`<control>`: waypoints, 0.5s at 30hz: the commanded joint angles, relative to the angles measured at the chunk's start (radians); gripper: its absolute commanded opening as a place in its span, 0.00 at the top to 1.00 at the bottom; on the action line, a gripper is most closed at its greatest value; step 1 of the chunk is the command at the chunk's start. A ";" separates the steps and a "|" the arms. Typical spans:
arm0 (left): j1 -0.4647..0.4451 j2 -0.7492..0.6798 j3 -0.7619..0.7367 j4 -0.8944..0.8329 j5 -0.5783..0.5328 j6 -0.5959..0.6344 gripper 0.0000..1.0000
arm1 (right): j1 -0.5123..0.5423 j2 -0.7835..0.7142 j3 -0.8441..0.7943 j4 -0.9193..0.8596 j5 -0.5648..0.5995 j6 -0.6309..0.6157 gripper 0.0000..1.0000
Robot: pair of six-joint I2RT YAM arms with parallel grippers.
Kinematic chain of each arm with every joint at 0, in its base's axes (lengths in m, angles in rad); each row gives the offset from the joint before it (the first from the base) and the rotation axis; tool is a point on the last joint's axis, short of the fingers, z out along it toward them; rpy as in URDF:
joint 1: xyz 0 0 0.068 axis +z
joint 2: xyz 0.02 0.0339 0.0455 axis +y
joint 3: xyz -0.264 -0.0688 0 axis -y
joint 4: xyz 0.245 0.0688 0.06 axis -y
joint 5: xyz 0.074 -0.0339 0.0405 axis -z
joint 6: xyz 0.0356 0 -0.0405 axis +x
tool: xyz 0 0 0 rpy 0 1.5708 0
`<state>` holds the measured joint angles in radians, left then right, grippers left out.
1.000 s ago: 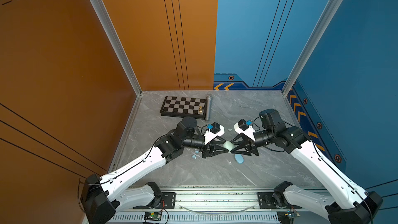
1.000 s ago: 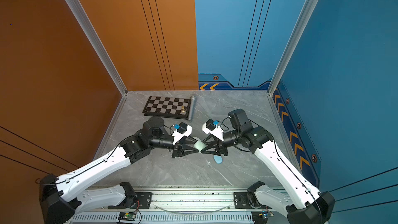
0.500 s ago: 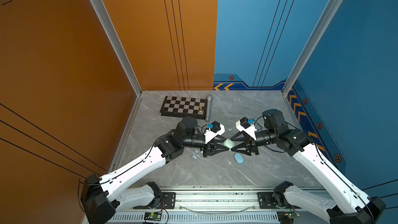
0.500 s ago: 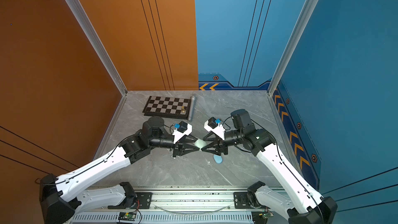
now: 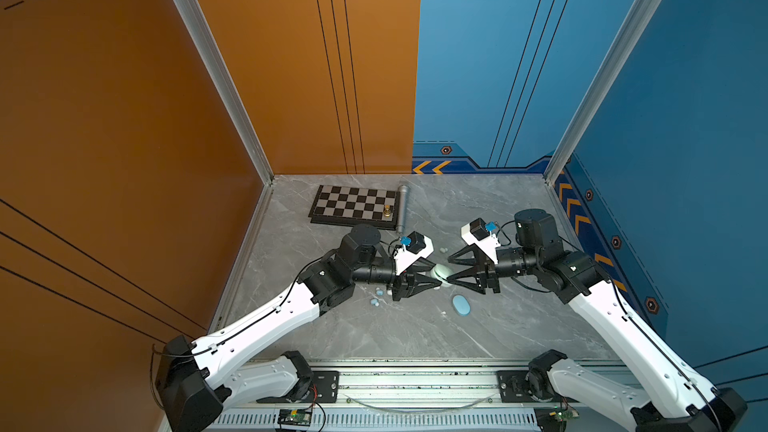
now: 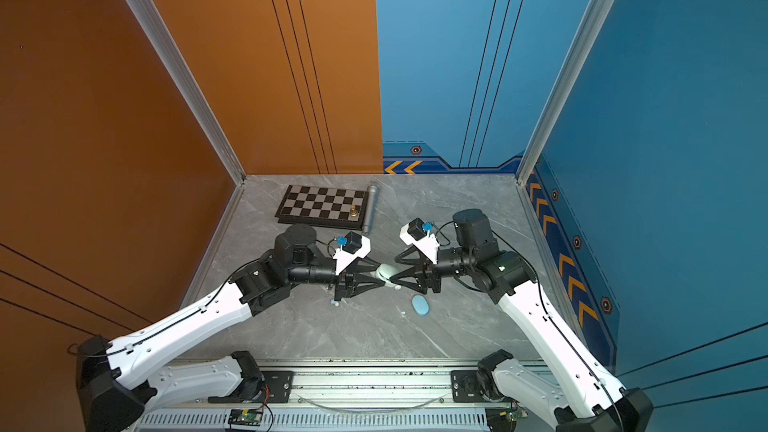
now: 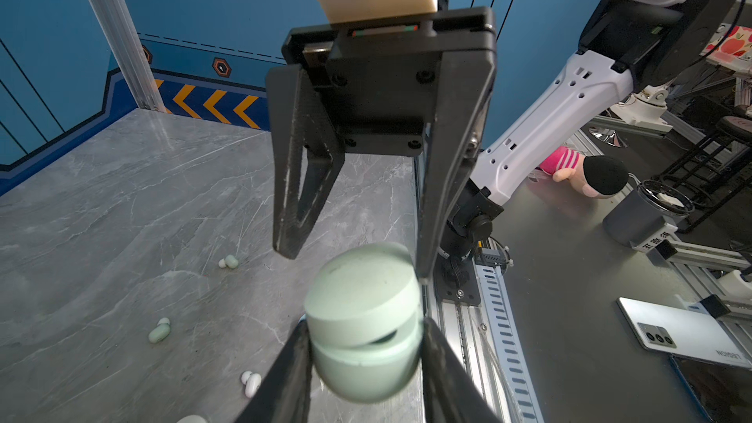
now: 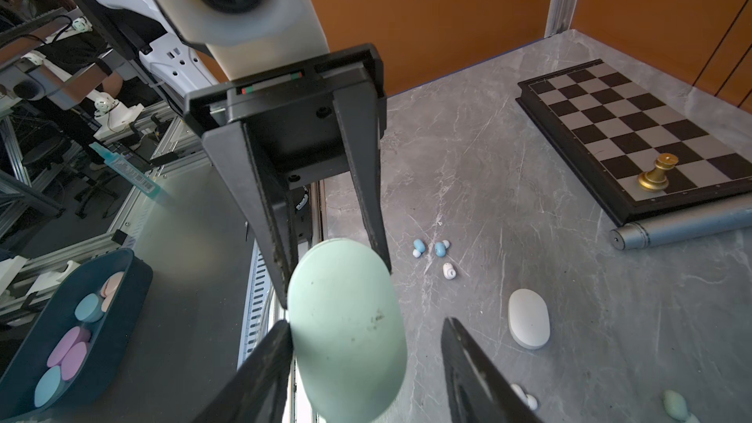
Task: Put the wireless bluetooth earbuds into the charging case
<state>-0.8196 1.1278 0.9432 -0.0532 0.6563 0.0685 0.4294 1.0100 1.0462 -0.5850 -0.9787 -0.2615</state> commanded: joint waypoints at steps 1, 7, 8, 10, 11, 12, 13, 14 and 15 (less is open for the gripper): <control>-0.023 -0.014 0.024 -0.008 0.076 -0.016 1.00 | -0.029 -0.016 -0.023 0.131 0.132 0.048 0.40; -0.016 -0.015 0.016 0.030 0.059 -0.052 1.00 | -0.038 -0.038 -0.036 0.158 0.200 0.033 0.40; -0.014 -0.014 0.016 0.035 0.056 -0.059 1.00 | -0.040 -0.041 -0.039 0.161 0.206 0.031 0.40; -0.013 -0.013 0.015 0.043 0.054 -0.067 1.00 | -0.040 -0.047 -0.043 0.165 0.213 0.021 0.40; -0.012 -0.013 0.015 0.049 0.052 -0.071 1.00 | -0.040 -0.050 -0.047 0.166 0.212 0.014 0.40; -0.012 -0.013 0.016 0.053 0.049 -0.076 1.00 | -0.040 -0.053 -0.050 0.168 0.208 0.009 0.40; -0.010 -0.013 0.014 0.059 0.045 -0.080 1.00 | -0.040 -0.055 -0.053 0.168 0.204 0.004 0.40; -0.008 -0.014 0.014 0.067 0.043 -0.087 1.00 | -0.039 -0.057 -0.057 0.168 0.199 0.001 0.41; -0.006 -0.014 0.010 0.075 0.037 -0.092 1.00 | -0.040 -0.058 -0.062 0.166 0.192 -0.002 0.41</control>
<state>-0.8188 1.1278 0.9432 -0.0341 0.6586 -0.0013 0.3939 0.9615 1.0019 -0.4400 -0.8154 -0.2424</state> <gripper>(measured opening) 0.399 0.590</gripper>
